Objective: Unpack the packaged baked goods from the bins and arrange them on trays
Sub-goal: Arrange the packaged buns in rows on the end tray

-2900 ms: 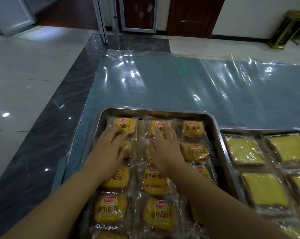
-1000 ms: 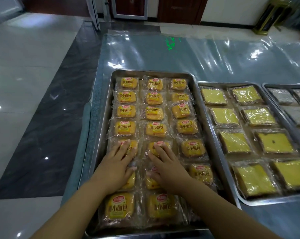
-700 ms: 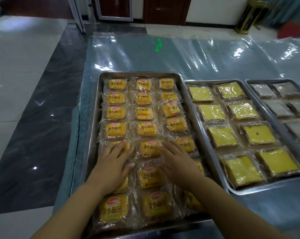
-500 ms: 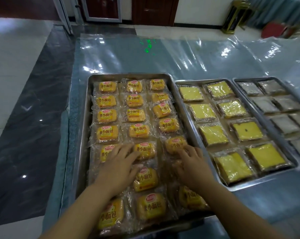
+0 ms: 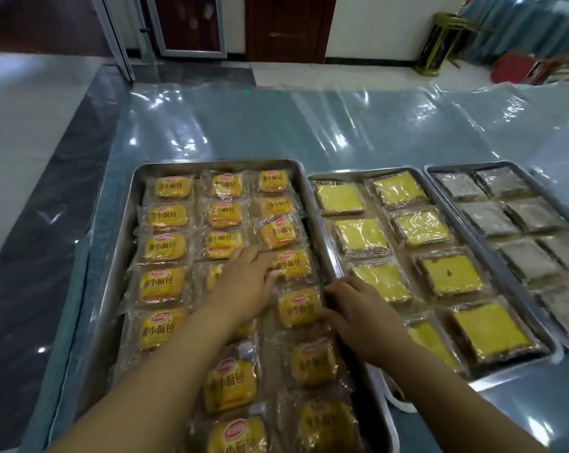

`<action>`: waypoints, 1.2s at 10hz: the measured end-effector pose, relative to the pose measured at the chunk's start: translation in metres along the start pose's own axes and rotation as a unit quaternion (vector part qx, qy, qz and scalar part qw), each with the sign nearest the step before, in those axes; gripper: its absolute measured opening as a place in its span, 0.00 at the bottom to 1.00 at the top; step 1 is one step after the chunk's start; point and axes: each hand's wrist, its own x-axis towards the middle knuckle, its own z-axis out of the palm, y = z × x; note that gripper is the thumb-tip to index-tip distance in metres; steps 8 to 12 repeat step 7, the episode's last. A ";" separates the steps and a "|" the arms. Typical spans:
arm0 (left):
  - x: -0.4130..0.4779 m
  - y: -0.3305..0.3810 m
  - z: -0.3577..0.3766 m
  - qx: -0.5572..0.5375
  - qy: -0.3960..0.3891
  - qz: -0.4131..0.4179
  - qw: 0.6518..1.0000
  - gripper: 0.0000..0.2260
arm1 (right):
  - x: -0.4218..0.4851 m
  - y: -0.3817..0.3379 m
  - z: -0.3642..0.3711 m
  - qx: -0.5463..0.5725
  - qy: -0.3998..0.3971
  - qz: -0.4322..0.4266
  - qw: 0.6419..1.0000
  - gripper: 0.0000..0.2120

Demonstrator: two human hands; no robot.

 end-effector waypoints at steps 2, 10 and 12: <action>0.068 0.019 0.029 0.045 -0.007 -0.094 0.994 0.22 | 0.041 0.048 -0.032 0.011 0.008 -0.029 0.999 0.17; 0.080 0.040 0.045 0.063 0.007 -0.154 0.986 0.19 | 0.044 0.141 -0.053 0.056 -0.009 -0.045 0.997 0.14; 0.080 0.040 0.045 0.063 0.007 -0.154 0.986 0.19 | 0.044 0.141 -0.053 0.056 -0.009 -0.045 0.997 0.14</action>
